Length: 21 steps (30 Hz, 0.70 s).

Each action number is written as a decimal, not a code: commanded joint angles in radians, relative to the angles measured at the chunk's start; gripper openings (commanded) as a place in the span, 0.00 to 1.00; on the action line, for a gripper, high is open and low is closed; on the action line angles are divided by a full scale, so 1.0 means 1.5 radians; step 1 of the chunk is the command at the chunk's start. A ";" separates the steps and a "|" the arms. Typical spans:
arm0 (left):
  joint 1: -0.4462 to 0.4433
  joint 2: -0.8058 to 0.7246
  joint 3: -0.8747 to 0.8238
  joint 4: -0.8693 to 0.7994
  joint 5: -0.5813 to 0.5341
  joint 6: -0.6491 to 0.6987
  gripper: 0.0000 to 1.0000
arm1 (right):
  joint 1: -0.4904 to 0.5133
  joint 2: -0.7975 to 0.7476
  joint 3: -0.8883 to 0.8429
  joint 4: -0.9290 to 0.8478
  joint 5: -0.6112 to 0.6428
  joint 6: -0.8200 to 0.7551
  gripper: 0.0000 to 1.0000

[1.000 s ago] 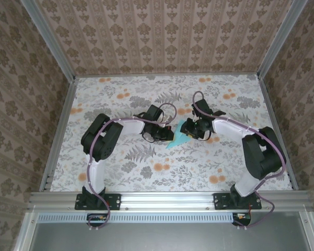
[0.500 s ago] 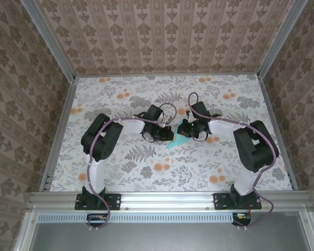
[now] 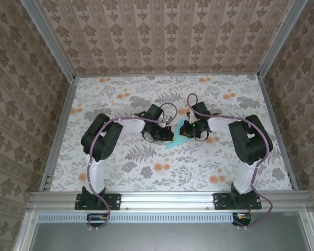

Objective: Fold a paper plane with a square sheet of paper (pick it up from the middle)
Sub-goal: Fourth fold the wing at the center of the table.

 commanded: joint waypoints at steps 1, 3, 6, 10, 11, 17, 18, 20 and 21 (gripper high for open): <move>0.002 0.032 -0.011 -0.097 -0.036 0.026 0.00 | -0.039 0.010 0.026 -0.022 0.043 -0.027 0.08; 0.002 0.032 -0.010 -0.094 -0.034 0.026 0.00 | -0.045 0.004 0.037 -0.023 0.037 -0.032 0.08; 0.002 0.033 -0.006 -0.096 -0.036 0.026 0.00 | -0.044 -0.024 0.036 0.003 -0.002 -0.034 0.08; 0.002 0.034 -0.004 -0.094 -0.041 0.023 0.00 | -0.033 -0.057 -0.001 0.049 -0.040 -0.018 0.08; 0.002 0.034 -0.003 -0.094 -0.042 0.022 0.00 | -0.028 -0.057 -0.009 0.055 -0.046 -0.015 0.08; 0.005 0.035 -0.003 -0.097 -0.052 0.015 0.00 | 0.001 -0.024 -0.027 0.063 -0.069 -0.015 0.08; 0.006 0.034 -0.004 -0.096 -0.054 0.014 0.00 | 0.004 -0.019 -0.028 0.064 -0.076 -0.017 0.08; 0.007 0.032 -0.006 -0.095 -0.055 0.013 0.00 | 0.005 -0.015 -0.030 0.060 -0.079 -0.023 0.08; 0.007 0.030 -0.006 -0.094 -0.055 0.013 0.00 | 0.005 -0.016 -0.034 0.058 -0.075 -0.024 0.08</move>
